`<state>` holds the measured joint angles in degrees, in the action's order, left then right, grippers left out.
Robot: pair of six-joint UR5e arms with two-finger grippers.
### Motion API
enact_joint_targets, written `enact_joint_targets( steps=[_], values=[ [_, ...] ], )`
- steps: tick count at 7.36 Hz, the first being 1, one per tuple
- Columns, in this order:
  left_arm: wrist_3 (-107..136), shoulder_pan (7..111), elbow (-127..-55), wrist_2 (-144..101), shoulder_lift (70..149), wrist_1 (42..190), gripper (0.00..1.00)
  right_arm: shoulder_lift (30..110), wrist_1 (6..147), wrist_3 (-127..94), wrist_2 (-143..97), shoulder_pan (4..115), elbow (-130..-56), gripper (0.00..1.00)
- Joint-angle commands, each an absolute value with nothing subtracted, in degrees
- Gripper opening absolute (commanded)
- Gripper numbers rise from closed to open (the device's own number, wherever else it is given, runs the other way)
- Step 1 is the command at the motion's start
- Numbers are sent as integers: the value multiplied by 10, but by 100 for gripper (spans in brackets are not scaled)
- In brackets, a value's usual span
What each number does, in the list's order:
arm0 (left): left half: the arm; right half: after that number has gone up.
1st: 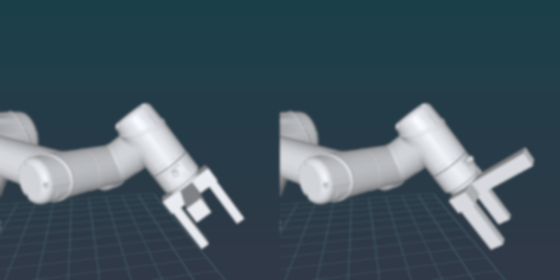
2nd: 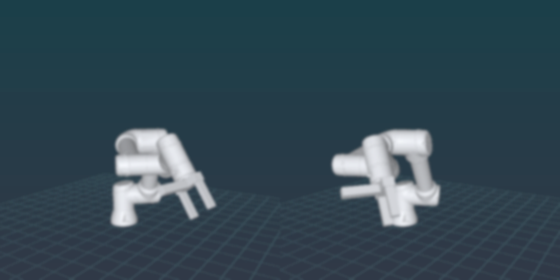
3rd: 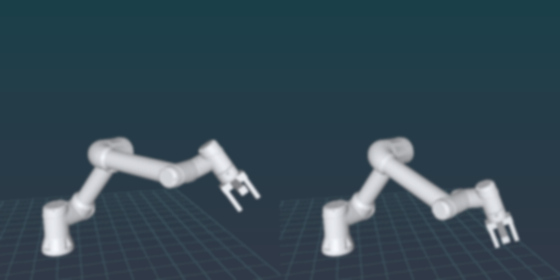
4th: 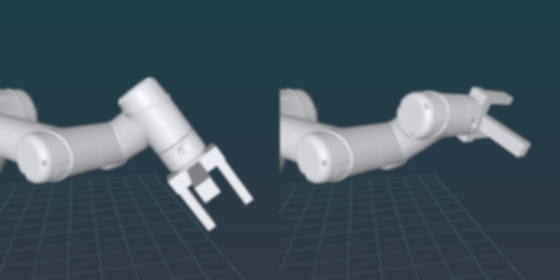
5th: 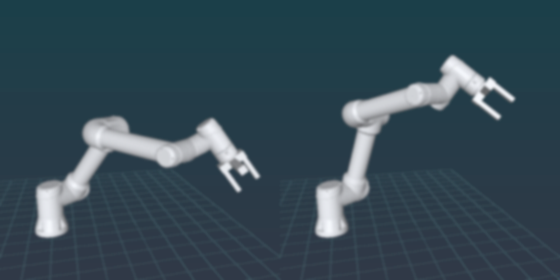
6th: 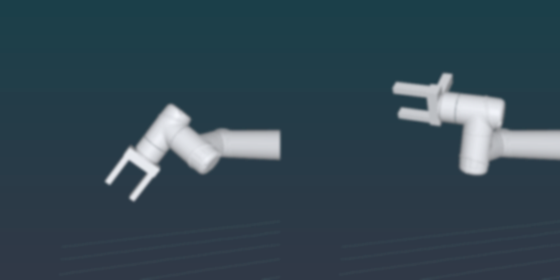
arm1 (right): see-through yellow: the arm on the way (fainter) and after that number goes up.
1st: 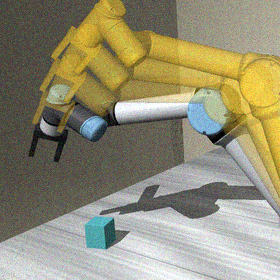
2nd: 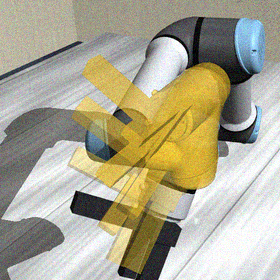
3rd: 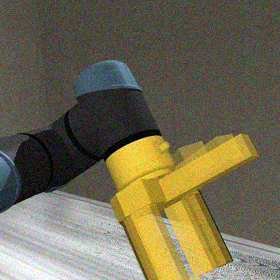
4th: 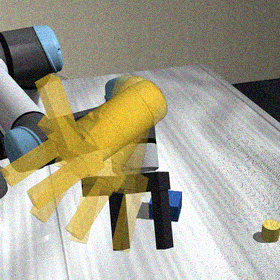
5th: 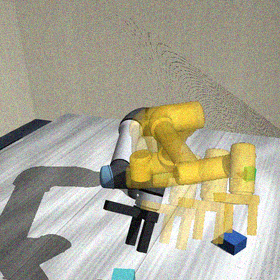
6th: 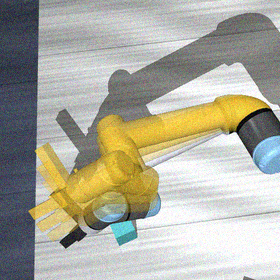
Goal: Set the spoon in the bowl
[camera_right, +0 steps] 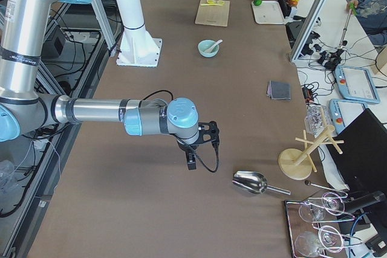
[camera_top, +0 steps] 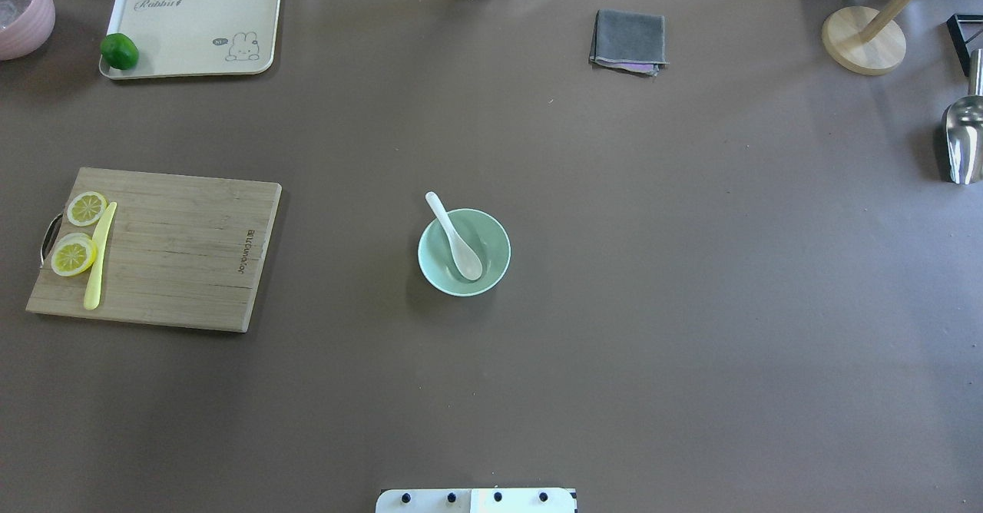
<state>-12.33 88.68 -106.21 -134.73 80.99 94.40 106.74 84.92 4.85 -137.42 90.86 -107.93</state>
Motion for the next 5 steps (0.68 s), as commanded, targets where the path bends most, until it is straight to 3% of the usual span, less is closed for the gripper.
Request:
enact_joint_targets(
  steps=[1,5],
  values=[
    [-127,889,-1065,-1348,808,944,98,1070,849,49,-1374,921,-1078,100],
    [-127,889,-1101,-1351,808,943,98,1070,849,52,-1367,925,-1072,100]
  ],
)
